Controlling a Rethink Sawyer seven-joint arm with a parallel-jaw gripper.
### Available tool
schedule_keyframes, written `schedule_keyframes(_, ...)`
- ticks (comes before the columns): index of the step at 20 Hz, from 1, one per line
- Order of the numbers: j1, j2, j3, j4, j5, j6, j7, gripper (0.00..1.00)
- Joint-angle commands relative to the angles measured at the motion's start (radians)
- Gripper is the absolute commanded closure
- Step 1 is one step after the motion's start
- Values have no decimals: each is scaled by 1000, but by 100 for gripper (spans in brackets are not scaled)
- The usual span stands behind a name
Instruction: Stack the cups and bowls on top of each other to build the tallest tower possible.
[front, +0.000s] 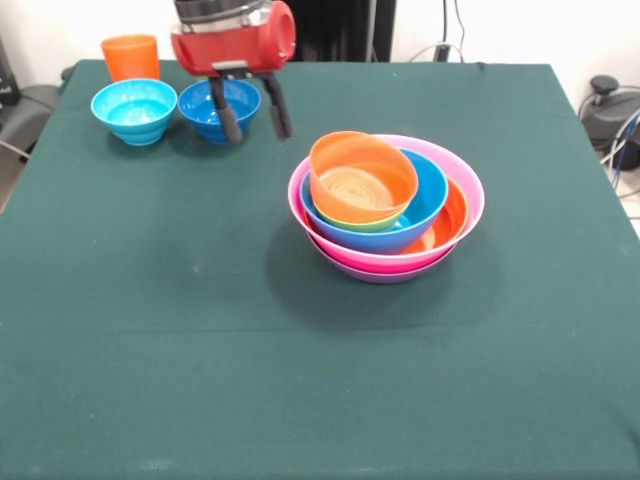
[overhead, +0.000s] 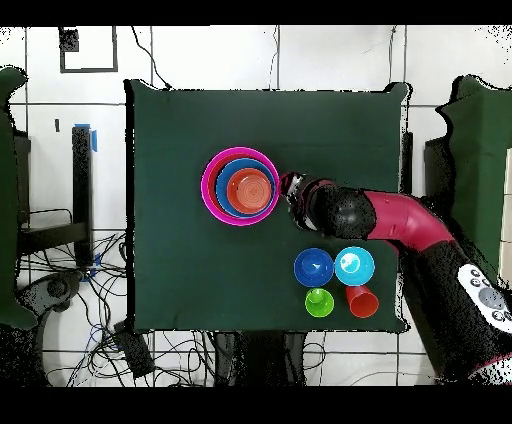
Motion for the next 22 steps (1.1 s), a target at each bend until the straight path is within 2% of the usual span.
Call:
schedule_keyframes(1,56,9,53,-55,-37,177,-191,0)
schedule_keyframes(10,7,-24,76,-5,25,267,-154,0)
schedule_keyframes(13,-2,-73,74,31,34,275,-129,0)
schedule_keyframes(18,-68,-142,125,118,82,256,-127,0)
schedule_keyframes(20,-83,-172,123,125,76,277,-143,0)
schedule_keyframes(22,-113,-161,120,135,59,271,-169,0)
